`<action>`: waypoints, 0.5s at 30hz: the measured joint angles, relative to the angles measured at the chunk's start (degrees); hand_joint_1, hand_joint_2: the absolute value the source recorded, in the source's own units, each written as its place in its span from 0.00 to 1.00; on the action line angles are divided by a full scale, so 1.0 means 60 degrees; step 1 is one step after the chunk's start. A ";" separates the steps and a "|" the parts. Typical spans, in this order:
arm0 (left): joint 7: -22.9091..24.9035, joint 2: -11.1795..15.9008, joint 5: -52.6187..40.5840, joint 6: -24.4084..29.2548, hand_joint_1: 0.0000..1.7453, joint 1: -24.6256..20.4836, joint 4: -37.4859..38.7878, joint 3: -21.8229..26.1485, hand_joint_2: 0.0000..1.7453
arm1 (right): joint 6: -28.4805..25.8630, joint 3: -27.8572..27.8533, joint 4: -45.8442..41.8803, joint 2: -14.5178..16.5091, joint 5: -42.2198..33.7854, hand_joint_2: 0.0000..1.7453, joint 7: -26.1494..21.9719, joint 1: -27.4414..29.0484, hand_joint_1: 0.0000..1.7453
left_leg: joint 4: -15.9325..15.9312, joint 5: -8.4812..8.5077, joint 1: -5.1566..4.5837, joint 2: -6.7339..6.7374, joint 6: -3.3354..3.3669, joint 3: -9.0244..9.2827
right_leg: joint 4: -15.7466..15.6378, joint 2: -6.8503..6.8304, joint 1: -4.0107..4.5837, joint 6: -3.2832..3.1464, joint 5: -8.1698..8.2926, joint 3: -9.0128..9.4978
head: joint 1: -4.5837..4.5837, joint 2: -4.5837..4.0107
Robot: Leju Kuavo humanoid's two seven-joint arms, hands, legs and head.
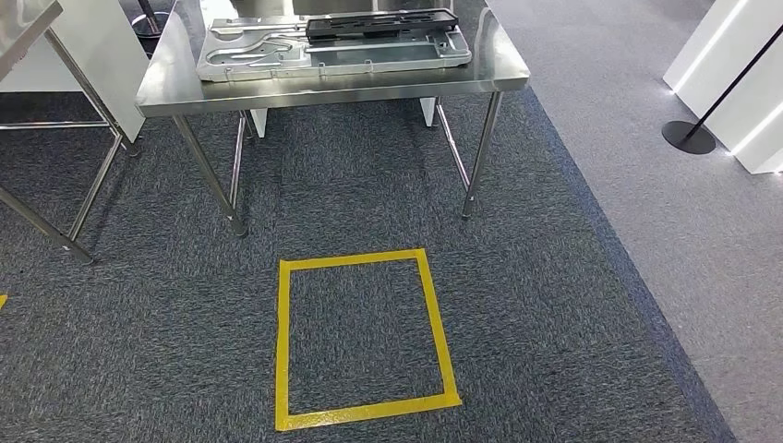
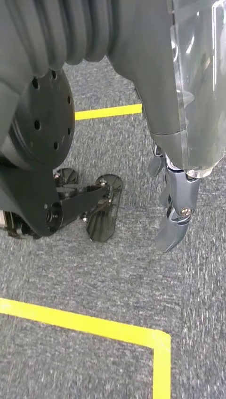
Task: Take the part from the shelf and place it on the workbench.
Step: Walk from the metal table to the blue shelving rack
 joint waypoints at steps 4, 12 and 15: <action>0.0158 0.0040 0.0396 0.0004 0.00 0.0112 -0.0018 -0.0393 0.75 | 0.0005 0.0612 -0.0048 -0.0040 -0.0787 1.00 0.0012 0.0115 0.00 | -0.0001 0.0000 0.0003 0.0000 -0.0008 -0.0002 | 0.0008 0.0000 0.0002 -0.0006 -0.0003 -0.0003 | -0.0001 0.0000; 0.0496 0.0180 0.1299 0.0103 0.00 0.0367 -0.0194 -0.1500 0.00 | 0.0062 0.2192 -0.0231 -0.0115 -0.2570 0.00 0.0068 0.0397 0.00 | -0.0001 0.0000 0.0001 0.0000 -0.0009 -0.0004 | 0.0008 0.0000 -0.0004 -0.0007 -0.0003 -0.0002 | 0.0001 0.0000; 0.0628 0.0238 0.1648 0.0137 0.00 0.0469 -0.0294 -0.1978 0.00 | 0.0111 0.2841 -0.0320 -0.0149 -0.3256 0.00 0.0095 0.0503 0.00 | -0.0001 -0.0001 0.0000 0.0000 -0.0009 -0.0003 | 0.0008 0.0000 -0.0005 -0.0009 -0.0002 -0.0003 | 0.0001 0.0000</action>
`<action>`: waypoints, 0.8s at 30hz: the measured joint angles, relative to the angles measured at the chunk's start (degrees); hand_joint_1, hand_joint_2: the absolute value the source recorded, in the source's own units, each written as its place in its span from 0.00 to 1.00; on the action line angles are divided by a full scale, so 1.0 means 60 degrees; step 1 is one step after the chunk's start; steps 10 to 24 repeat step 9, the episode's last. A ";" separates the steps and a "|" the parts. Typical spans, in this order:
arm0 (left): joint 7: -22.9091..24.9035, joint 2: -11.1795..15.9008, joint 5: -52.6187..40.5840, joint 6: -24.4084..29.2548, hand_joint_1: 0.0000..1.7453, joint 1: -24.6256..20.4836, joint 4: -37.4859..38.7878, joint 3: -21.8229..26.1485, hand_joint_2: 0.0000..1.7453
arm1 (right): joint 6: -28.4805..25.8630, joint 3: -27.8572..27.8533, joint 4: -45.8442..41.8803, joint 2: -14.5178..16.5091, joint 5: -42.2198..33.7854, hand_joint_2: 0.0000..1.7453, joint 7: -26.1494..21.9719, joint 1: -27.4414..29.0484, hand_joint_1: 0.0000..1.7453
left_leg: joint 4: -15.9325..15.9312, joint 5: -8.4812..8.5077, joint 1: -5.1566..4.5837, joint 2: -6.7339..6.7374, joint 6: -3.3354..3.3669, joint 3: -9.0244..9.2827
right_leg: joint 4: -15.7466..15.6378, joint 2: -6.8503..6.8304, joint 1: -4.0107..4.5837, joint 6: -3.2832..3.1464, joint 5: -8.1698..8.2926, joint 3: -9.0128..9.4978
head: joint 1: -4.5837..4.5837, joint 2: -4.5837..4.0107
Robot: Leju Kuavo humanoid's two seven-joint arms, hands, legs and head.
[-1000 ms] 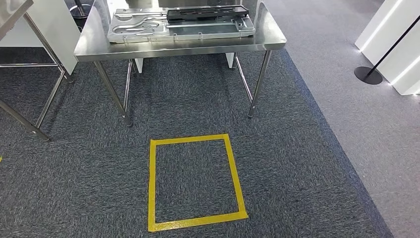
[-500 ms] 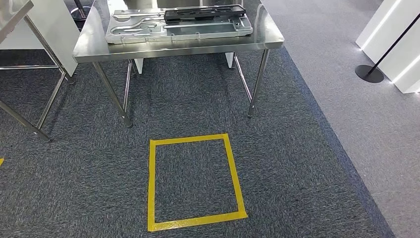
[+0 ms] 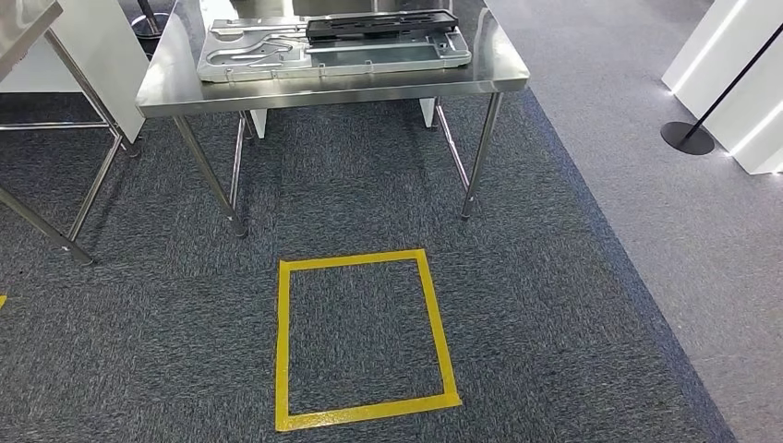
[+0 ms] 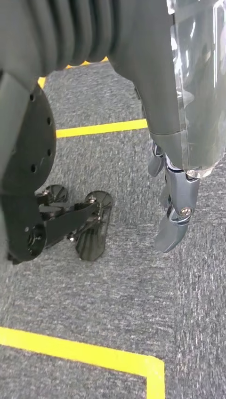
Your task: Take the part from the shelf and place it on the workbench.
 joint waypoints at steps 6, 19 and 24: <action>0.0246 0.0115 0.0664 0.0051 0.00 0.0216 -0.0194 -0.0946 0.00 | 0.0028 0.1256 -0.0189 -0.0047 -0.1296 0.00 0.0094 0.0226 0.00 | 0.0000 0.0003 0.0001 0.0000 -0.0006 0.0006 | 0.0000 0.0000 0.0002 -0.0005 0.0003 0.0002 | -0.0001 0.0000; 0.0345 0.0160 0.0942 0.0089 0.00 0.0303 -0.0279 -0.1346 0.00 | 0.0036 0.1781 -0.0263 -0.0075 -0.1822 0.00 0.0107 0.0318 0.00 | -0.0003 0.0004 0.0001 0.0001 -0.0007 0.0014 | 0.0000 0.0000 0.0003 -0.0008 0.0004 0.0011 | -0.0002 0.0000; 0.0345 0.0160 0.0942 0.0089 0.00 0.0303 -0.0279 -0.1346 0.00 | 0.0036 0.1781 -0.0263 -0.0075 -0.1822 0.00 0.0107 0.0318 0.00 | -0.0003 0.0004 0.0001 0.0001 -0.0007 0.0014 | 0.0000 0.0000 0.0003 -0.0008 0.0004 0.0011 | -0.0002 0.0000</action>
